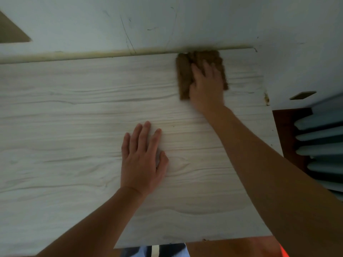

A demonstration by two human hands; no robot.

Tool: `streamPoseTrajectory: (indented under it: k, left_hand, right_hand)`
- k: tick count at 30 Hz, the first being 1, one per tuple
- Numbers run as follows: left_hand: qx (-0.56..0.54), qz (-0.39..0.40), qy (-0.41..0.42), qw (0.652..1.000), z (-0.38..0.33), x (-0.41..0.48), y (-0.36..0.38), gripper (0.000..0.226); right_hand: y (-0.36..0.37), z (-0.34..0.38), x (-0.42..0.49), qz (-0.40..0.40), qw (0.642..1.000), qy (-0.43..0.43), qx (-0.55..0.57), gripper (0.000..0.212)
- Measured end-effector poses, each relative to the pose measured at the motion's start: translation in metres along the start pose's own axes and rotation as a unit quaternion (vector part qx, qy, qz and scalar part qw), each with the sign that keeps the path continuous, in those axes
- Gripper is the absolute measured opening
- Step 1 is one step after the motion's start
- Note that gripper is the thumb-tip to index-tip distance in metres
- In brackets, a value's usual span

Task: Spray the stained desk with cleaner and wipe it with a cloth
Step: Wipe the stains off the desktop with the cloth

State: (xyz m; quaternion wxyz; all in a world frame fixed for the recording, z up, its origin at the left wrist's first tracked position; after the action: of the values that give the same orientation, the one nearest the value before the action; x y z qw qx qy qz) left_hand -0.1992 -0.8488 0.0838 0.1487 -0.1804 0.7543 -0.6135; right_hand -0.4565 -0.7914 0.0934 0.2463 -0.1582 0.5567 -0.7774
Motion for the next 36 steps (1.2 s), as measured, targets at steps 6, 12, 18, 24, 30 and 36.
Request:
streamPoseTrajectory:
  k: [6, 12, 18, 24, 30, 36]
  left_hand:
    - [0.003, 0.004, -0.002, 1.0, -0.001, -0.001, -0.001, 0.063]
    - [-0.002, -0.01, -0.002, 1.0, -0.001, -0.001, -0.001, 0.064]
    - [-0.003, -0.014, 0.001, 1.0, -0.003, 0.0, -0.002, 0.063]
    - [-0.006, -0.014, 0.0, 1.0, -0.003, 0.0, -0.002, 0.063]
    - [-0.002, -0.013, 0.0, 1.0, -0.004, 0.001, -0.002, 0.063]
    - [0.002, -0.016, 0.0, 1.0, -0.004, 0.001, -0.003, 0.062]
  right_hand:
    - [0.007, 0.009, -0.021, 0.022, 0.995, -0.1, 0.021, 0.053]
    - [-0.033, -0.113, -0.006, -0.026, 0.999, 0.023, -0.004, 0.059]
    - [-0.036, -0.132, -0.038, -0.046, 0.997, 0.053, 0.031, 0.055]
    - [-0.028, -0.103, -0.141, -0.028, 0.996, 0.077, 0.033, 0.057]
    - [-0.034, -0.11, -0.13, 0.001, 0.998, 0.062, 0.003, 0.058]
    - [-0.039, -0.127, -0.012, -0.019, 0.998, 0.056, -0.009, 0.059]
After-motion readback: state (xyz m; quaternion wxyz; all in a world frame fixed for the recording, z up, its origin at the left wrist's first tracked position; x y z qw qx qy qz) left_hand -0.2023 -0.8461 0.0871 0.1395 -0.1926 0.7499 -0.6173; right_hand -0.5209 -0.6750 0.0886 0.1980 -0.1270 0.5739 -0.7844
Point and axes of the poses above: each hand's wrist, its own x-axis towards the middle knuckle, its own y-axis out of the palm, z = x × y, the point moved 3 cm from there along x, towards the middle knuckle, and after that the axes turned 2 degrees about -y, right-handed, at the moved point
